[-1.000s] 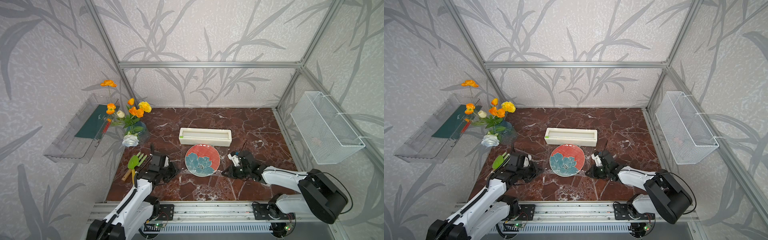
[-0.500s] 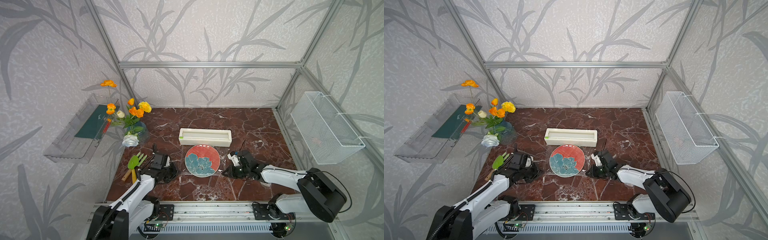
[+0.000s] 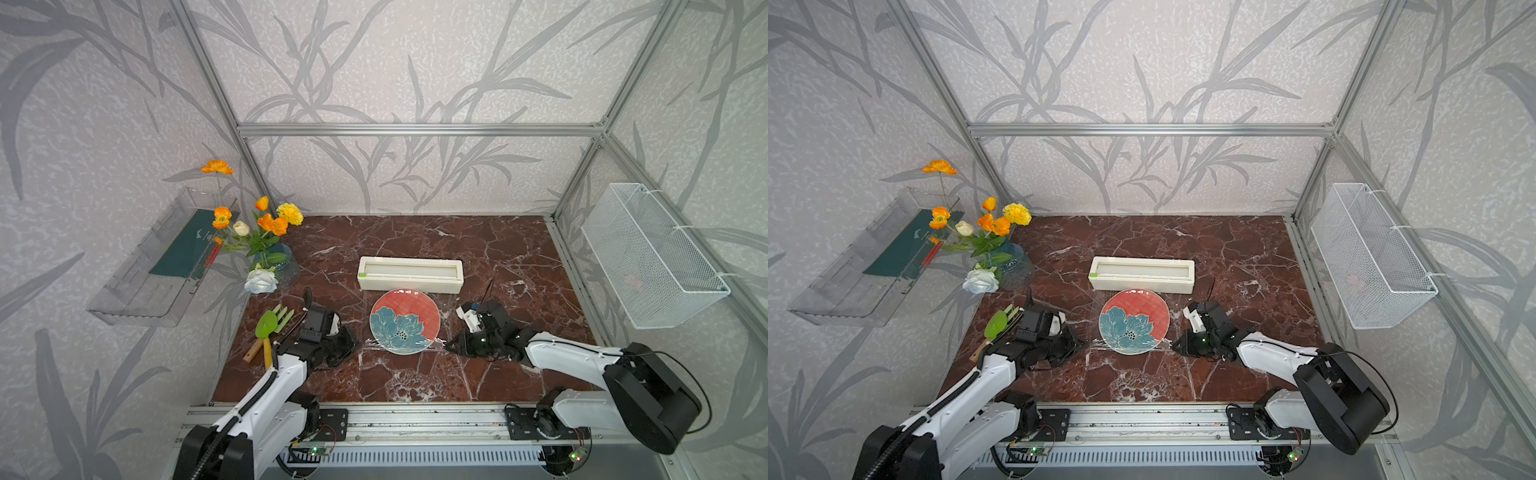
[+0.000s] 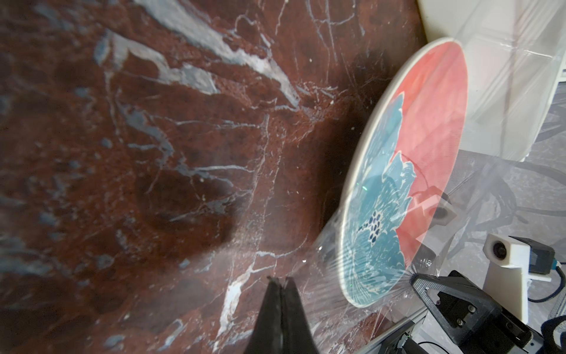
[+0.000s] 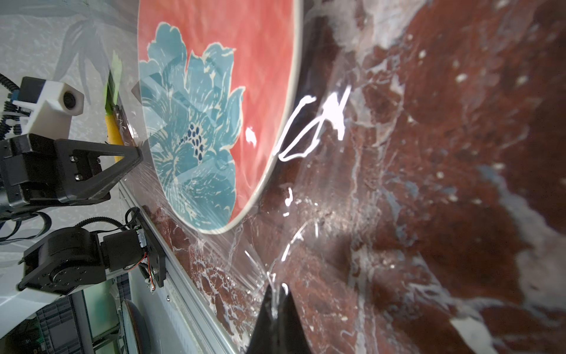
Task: Wrap the plate with plastic wrap
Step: Cover the plate with plastic wrap.
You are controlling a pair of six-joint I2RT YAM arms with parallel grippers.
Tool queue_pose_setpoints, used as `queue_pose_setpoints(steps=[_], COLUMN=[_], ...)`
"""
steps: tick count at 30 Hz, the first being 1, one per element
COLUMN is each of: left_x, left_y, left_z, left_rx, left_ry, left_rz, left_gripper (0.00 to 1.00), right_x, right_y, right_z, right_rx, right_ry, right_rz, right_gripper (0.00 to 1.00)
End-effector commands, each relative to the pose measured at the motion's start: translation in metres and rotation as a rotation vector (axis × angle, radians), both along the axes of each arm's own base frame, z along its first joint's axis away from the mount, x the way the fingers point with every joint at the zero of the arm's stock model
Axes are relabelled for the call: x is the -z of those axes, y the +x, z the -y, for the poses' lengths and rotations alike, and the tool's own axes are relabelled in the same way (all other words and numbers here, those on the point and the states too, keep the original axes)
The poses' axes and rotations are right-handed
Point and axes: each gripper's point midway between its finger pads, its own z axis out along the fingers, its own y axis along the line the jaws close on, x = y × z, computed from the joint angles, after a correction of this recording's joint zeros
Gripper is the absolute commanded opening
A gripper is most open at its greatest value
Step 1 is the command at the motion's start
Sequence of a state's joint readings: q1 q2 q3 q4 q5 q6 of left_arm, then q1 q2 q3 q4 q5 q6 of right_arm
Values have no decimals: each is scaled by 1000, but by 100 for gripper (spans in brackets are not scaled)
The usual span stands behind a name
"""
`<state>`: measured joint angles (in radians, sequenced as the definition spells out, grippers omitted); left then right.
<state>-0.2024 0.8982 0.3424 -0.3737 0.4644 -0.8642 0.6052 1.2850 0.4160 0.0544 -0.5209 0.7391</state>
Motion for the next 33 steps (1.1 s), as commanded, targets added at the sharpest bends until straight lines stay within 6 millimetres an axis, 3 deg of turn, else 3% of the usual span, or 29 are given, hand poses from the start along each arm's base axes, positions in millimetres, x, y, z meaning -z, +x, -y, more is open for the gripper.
queue_pose_setpoints(steps=[1,10,22,33], left_x=[20,34,24,29], left_y=[-19,-29,-31,-42], left_z=[-16,-16,-14,-12], left_rx=[-52,-36,-38,-31], left_ry=[70,84,63,62], left_rz=[-80,-130,-90,-111], left_gripper=[0,0,0,0], right_x=[20,34,19,31], right_y=[-18,-25,-35,-45], right_z=[19,20,27,23], right_rx=[17,16,12,-5], right_ry=[-82,-84,-80,-83], right_rz=[-67,-103,-84,-109], right_gripper=[0,0,0,0])
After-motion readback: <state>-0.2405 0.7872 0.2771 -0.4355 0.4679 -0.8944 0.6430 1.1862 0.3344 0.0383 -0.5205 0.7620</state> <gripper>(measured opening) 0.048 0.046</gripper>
